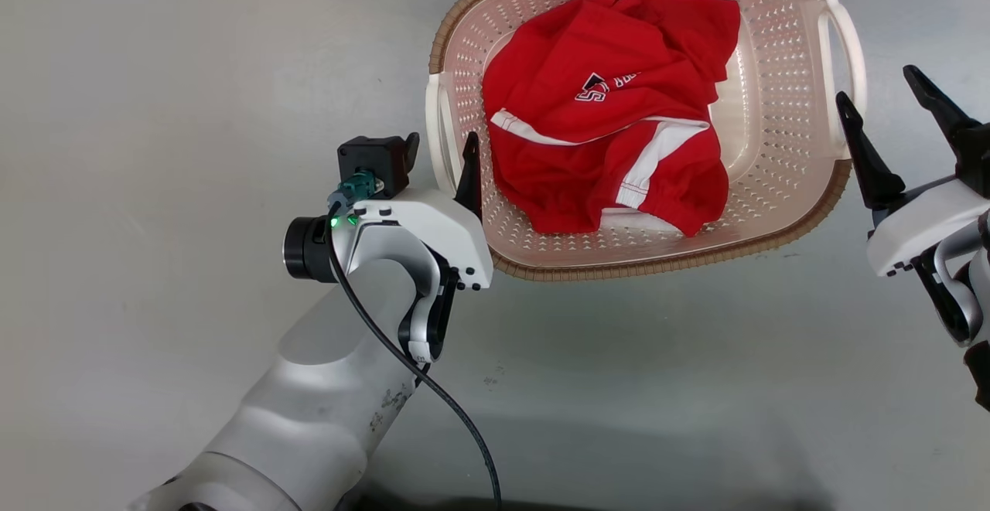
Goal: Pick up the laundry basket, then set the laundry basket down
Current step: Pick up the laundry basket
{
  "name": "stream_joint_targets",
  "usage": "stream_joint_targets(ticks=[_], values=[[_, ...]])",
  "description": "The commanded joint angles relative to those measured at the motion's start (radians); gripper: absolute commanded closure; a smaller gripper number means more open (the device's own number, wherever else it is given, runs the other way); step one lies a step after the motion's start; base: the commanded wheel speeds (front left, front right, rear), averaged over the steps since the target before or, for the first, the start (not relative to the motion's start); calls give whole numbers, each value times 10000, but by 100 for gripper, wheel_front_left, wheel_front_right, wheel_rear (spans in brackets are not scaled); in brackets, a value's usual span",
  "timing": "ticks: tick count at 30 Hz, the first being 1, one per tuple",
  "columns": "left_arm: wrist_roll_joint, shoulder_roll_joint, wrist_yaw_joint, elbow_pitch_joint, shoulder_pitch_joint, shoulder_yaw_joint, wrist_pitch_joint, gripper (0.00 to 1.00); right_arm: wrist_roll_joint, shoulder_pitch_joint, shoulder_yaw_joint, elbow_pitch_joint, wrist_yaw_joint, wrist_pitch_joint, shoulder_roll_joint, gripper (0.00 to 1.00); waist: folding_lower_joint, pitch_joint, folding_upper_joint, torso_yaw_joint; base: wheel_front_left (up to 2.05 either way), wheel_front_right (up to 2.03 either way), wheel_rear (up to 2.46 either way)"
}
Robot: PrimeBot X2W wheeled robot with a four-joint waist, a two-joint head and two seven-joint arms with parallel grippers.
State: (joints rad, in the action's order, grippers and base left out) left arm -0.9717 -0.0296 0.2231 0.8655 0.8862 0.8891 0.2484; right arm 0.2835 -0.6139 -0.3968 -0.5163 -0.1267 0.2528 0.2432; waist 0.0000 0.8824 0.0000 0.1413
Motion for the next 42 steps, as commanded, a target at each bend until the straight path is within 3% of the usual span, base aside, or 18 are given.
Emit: stream_joint_targets(ticks=[1, 18, 42], values=[[-132, -206, 87, -175, 88, -41, 133, 0, 103, 80, -139, 29, -40, 90, 133, 0, 0, 133, 0, 61, 0, 0, 0], [-1457, -206, 269, 331, 1001, 1621, 133, 0, 476, -994, -800, -1341, -40, 90, -105, 0, 0, 578, 0, 146, 0, 0, 0], [-2368, -206, 398, 484, 1399, 2451, 133, 0, 907, -1509, -1332, -2017, -40, 90, -312, 0, 0, 505, 0, 98, 0, 0, 0]])
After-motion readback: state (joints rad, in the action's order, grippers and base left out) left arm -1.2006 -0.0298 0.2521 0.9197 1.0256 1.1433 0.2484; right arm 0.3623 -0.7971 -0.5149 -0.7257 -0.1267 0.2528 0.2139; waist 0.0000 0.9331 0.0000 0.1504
